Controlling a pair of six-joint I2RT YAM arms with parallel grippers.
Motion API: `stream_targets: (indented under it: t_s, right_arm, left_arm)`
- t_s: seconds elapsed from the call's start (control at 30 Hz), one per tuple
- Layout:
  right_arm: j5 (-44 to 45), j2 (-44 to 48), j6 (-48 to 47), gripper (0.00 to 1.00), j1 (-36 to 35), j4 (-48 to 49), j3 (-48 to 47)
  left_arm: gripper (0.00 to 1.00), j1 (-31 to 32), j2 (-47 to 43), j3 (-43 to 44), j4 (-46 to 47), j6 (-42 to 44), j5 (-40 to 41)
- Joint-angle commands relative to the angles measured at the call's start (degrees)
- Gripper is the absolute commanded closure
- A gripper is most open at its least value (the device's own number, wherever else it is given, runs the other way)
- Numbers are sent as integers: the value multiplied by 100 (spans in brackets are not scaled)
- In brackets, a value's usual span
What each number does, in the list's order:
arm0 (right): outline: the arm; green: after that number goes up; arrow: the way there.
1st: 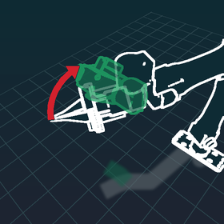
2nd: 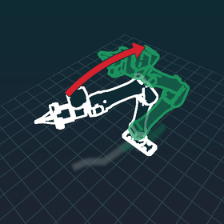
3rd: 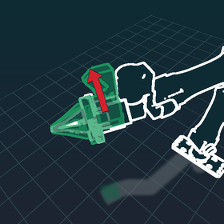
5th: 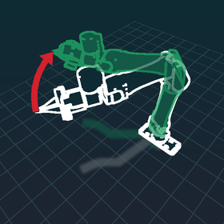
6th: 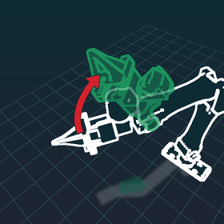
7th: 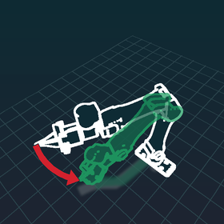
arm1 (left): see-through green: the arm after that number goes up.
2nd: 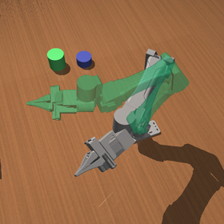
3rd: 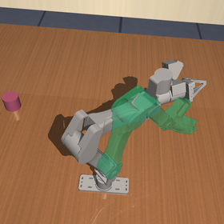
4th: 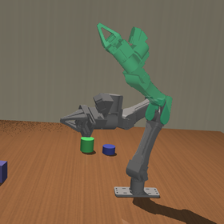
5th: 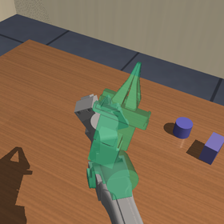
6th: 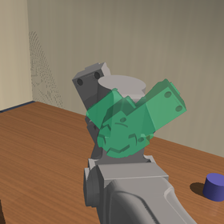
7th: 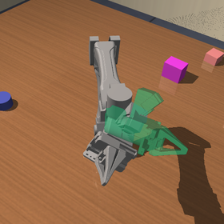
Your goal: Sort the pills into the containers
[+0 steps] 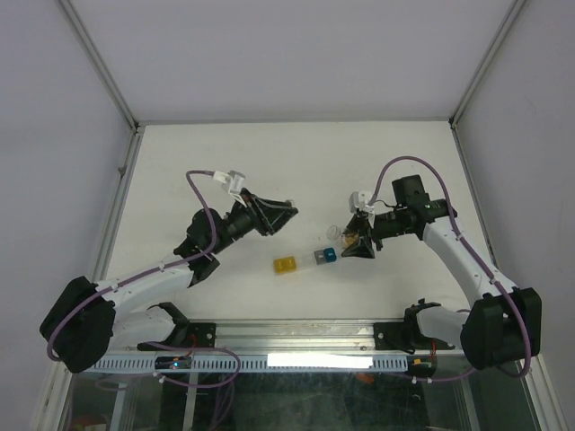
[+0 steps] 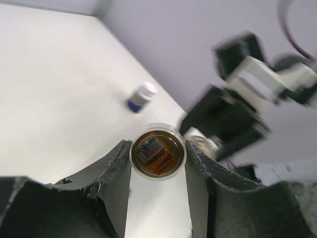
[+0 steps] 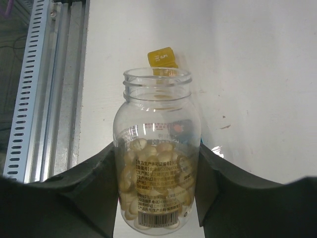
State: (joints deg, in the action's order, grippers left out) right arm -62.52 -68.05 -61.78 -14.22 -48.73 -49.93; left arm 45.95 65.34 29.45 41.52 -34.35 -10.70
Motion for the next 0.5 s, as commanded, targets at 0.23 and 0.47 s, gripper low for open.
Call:
stream_targets:
  t_s: [0.23,0.47]
  right_arm:
    - [-548,556,112,100,290,133,-171]
    - [-588,665,131,100,340,158,-157]
  left_arm:
    - [99,-1843,146,251,-3158,-1260,3138]
    - [89,-2103,1027,1019,-4366,-1512,4795]
